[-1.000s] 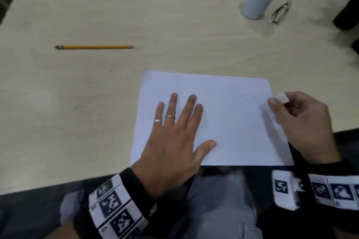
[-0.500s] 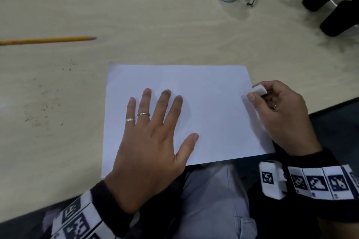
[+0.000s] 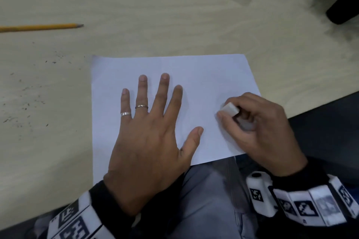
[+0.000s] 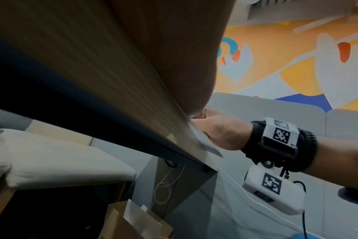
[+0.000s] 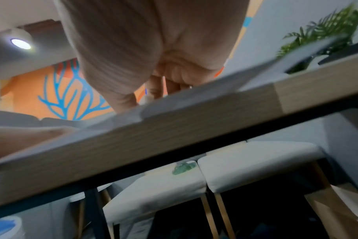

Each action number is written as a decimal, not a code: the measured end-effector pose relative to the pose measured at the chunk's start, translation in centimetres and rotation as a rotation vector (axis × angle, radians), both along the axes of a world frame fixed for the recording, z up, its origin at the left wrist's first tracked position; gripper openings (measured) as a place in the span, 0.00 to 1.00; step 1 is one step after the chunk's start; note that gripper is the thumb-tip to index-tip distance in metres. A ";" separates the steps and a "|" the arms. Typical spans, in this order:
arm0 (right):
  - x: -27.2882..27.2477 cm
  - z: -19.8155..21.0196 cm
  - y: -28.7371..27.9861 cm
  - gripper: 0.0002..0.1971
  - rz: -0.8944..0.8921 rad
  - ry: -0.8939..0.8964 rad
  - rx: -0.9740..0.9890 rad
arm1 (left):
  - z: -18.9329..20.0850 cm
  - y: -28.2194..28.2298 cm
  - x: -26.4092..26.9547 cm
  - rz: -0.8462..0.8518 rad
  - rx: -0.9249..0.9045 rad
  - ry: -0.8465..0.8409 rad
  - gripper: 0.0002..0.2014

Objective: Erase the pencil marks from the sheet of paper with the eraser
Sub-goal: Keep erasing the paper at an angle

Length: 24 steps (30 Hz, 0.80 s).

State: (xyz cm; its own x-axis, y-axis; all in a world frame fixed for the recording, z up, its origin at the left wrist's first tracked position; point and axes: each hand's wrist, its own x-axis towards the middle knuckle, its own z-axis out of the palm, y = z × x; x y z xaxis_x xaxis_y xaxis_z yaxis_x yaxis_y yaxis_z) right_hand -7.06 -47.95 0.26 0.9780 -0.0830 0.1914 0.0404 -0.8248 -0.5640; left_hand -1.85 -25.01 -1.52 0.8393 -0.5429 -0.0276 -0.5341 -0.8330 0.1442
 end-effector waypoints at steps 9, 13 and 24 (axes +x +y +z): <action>-0.6 0.0 1.2 0.10 0.005 -0.039 0.004 | 0.0 0.0 0.1 -0.004 0.029 0.014 0.43; -0.1 -0.6 -3.1 0.12 -0.188 -0.054 0.065 | 0.0 0.0 0.2 -0.004 0.025 0.025 0.43; -0.1 -0.1 -2.0 0.14 -0.163 -0.097 -0.029 | -0.1 0.1 0.3 -0.001 -0.015 0.045 0.43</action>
